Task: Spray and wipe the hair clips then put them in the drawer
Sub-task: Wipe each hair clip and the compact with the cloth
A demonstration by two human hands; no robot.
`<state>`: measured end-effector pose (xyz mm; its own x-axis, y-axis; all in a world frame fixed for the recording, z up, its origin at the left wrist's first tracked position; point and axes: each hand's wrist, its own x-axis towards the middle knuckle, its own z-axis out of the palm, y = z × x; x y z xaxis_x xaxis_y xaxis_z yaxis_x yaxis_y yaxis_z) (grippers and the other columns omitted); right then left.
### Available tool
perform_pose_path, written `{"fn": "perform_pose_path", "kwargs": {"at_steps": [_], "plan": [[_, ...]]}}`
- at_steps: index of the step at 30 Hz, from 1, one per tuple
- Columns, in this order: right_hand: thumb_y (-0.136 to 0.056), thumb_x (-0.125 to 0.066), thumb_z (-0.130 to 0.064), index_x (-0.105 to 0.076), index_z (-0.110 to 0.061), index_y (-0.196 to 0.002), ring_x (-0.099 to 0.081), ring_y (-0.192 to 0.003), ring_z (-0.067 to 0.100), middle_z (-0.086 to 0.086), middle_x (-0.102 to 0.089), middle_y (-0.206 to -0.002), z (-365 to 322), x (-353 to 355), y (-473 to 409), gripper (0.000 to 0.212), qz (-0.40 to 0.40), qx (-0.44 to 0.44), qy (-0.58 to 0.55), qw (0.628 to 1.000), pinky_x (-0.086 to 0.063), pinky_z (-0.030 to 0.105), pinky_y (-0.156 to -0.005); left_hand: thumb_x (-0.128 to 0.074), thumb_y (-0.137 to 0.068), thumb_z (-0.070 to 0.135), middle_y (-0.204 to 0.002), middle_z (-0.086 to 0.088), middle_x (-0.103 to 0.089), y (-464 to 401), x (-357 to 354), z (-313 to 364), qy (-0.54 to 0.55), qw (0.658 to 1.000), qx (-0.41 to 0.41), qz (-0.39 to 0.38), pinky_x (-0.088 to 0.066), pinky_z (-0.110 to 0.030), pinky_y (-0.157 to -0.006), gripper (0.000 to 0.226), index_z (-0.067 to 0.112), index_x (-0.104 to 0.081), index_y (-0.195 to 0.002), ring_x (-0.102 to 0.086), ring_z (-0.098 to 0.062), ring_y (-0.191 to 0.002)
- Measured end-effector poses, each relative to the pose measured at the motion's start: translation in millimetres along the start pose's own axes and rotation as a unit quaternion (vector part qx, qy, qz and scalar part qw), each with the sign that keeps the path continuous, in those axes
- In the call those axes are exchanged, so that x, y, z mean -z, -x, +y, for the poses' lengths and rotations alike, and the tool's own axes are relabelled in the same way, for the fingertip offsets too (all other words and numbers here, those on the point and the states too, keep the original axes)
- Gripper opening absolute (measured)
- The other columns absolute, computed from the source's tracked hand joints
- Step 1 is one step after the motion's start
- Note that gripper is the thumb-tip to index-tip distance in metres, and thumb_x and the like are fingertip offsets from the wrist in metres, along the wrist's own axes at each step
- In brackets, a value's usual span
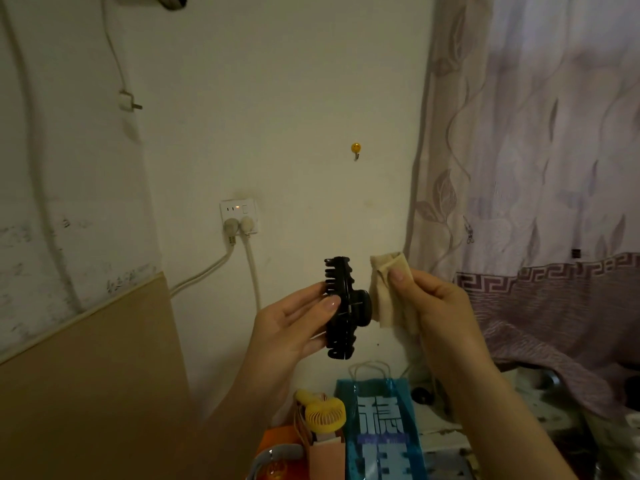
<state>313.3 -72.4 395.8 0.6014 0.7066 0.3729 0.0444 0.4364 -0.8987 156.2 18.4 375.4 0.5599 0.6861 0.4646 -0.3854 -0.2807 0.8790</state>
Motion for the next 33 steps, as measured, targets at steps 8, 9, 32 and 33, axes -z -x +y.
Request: {"fn": "perform_pose_path", "kwargs": {"at_steps": [8,9,32,33], "plan": [[-0.074,-0.062,-0.037,-0.075,-0.012,-0.098,-0.07,-0.086,0.02,0.009,-0.075,-0.09,5,-9,1,0.037,-0.075,-0.011,-0.018,0.997,-0.055,0.022,-0.07,-0.067,-0.073,0.04,-0.111,-0.002,-0.072,-1,-10,-3,-0.007,0.999,-0.002,-0.034,-0.057,-0.04,-0.084,0.056,0.028,-0.058,-0.126,-0.067,-0.022,-0.105],[-0.073,-0.063,-0.036,-0.075,-0.011,-0.099,-0.07,-0.083,0.018,0.009,-0.075,-0.09,6,-9,2,0.038,-0.077,-0.012,-0.025,0.997,-0.054,0.019,-0.065,-0.066,-0.074,0.041,-0.112,-0.001,-0.071,-1,-10,-4,-0.01,0.999,-0.002,-0.038,-0.057,-0.039,-0.085,0.055,0.029,-0.058,-0.127,-0.067,-0.021,-0.106],[-0.073,-0.066,-0.034,-0.078,-0.023,-0.092,-0.071,-0.084,0.021,0.008,-0.075,-0.093,31,-10,18,0.026,-0.107,-0.008,-0.058,0.993,-0.057,0.039,-0.079,-0.048,-0.087,0.027,-0.115,0.0,-0.069,6,-9,-8,0.034,0.999,0.02,-0.008,-0.057,-0.04,-0.079,0.036,0.024,-0.063,-0.12,-0.064,-0.014,-0.11],[-0.074,-0.065,-0.034,-0.078,-0.023,-0.092,-0.071,-0.085,0.022,0.009,-0.075,-0.093,32,-11,19,0.026,-0.108,-0.007,-0.059,0.992,-0.056,0.041,-0.08,-0.049,-0.087,0.027,-0.114,0.0,-0.07,6,-9,-8,0.026,0.999,0.018,-0.004,-0.057,-0.04,-0.079,0.036,0.024,-0.064,-0.12,-0.064,-0.014,-0.11]]}}
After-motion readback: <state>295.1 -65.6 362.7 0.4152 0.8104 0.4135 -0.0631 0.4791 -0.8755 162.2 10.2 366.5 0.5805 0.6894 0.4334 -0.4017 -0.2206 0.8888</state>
